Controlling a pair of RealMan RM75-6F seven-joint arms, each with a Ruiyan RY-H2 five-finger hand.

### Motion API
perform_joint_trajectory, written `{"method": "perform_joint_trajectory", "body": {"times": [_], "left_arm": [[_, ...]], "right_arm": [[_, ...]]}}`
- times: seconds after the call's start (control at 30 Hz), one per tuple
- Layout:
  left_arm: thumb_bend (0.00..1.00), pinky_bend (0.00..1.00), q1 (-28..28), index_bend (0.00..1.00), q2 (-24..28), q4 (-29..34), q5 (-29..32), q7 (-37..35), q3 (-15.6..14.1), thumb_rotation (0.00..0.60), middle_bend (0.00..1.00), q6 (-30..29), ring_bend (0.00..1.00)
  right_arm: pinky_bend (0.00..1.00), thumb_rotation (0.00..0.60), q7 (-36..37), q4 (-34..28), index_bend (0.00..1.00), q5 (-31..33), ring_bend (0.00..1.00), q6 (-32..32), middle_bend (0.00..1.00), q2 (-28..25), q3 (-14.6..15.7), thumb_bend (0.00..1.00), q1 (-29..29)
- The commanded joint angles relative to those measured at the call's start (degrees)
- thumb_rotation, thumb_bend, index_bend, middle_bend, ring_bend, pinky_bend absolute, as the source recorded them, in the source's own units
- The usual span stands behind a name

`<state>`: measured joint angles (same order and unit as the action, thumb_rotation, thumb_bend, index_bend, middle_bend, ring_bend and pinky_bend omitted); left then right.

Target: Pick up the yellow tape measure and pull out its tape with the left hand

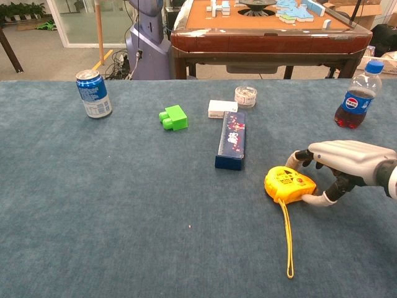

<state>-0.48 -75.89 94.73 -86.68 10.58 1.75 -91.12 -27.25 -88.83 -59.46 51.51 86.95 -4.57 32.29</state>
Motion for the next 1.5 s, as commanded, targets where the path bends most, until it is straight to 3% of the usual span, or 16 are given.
{"method": "perform_joint_trajectory", "body": {"times": [0.03,0.33,0.8,1.03,1.5], "left_arm": [[0.23,0.0,-0.02,0.3,0.03,-0.01,0.02,-0.01,0.01,0.6,0.12,0.11,0.1],[0.23,0.0,-0.06,0.3,-0.08,-0.31,0.17,-0.42,0.04,0.6,0.12,0.49,0.1],[0.23,0.0,0.62,0.3,0.46,-0.12,-0.18,-0.92,-0.04,0.6,0.12,-0.5,0.1],[0.23,0.0,0.87,0.3,0.61,-0.03,-0.33,-1.07,-0.06,0.6,0.12,-0.81,0.1],[0.23,0.0,0.42,0.3,0.32,0.19,-0.57,-0.49,0.01,0.6,0.12,-0.02,0.1]], "right_arm": [[0.22,0.6,-0.21,-0.19,0.34,-0.66,0.2,0.8,0.26,-0.39,0.33,0.51,0.05],[0.22,0.6,-4.55,-3.63,0.34,-1.92,0.2,0.79,0.26,-1.91,-0.43,0.52,3.52],[0.22,0.6,-10.33,-5.16,0.34,0.19,0.2,-2.67,0.26,1.8,-1.22,0.52,10.97],[0.22,0.6,-11.04,-5.66,0.24,-0.16,0.19,-0.97,0.22,2.65,-1.25,0.27,12.26],[0.22,0.6,-11.51,-6.78,0.24,1.49,0.19,1.56,0.22,3.79,-0.33,0.2,12.74]]}}
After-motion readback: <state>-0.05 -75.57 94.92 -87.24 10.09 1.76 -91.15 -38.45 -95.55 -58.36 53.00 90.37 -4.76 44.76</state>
